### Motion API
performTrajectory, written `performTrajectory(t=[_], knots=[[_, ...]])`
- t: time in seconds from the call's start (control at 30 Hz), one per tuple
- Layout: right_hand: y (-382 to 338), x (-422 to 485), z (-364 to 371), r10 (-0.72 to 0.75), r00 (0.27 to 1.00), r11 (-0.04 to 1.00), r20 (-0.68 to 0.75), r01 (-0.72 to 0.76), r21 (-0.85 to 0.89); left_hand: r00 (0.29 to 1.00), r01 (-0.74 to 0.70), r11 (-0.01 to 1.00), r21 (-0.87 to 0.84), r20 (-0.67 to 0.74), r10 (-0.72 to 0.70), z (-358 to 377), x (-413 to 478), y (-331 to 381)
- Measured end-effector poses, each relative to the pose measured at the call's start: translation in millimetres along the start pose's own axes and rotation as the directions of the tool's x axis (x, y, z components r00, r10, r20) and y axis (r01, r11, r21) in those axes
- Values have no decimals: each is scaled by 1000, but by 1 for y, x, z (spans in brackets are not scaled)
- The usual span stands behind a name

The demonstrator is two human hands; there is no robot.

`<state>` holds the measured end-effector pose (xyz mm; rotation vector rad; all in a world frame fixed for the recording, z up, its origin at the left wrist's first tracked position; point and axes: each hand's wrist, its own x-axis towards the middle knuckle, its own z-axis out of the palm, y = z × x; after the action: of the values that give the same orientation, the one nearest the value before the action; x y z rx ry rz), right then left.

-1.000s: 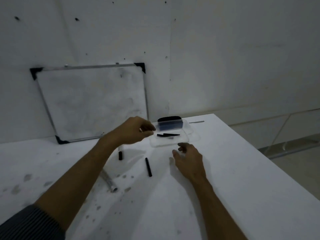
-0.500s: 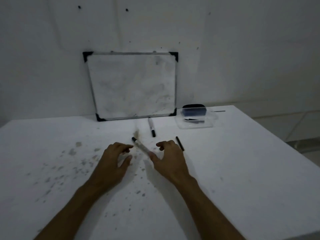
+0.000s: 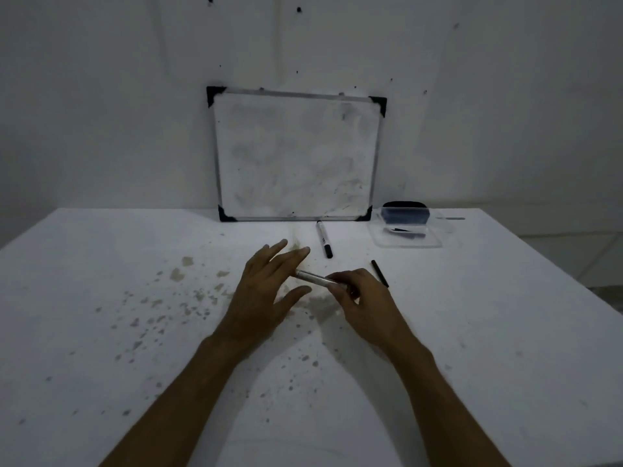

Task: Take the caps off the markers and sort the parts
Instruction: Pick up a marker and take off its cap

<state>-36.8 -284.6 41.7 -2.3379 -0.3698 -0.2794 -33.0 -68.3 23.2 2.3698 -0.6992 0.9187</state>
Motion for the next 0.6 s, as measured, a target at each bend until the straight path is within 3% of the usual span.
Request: performTrajectory(t=[0.23,0.4,0.5,0.6], knots=[[1,-10,-16,-29,998,996,62,24,82,991,-124,983,134,-31,129,6,1,9],[20,18,-39,121,983,972,-138,-89,218,962,232,969,-86,170,-215,14,29,28],[44,35,-51,276,930,956,-242,-239,171,950,272,962,-28,168,-263,30,35,31],[68,36,-43,366,905,930,-215,-365,48,943,300,954,-20,159,-294,40,26,34]])
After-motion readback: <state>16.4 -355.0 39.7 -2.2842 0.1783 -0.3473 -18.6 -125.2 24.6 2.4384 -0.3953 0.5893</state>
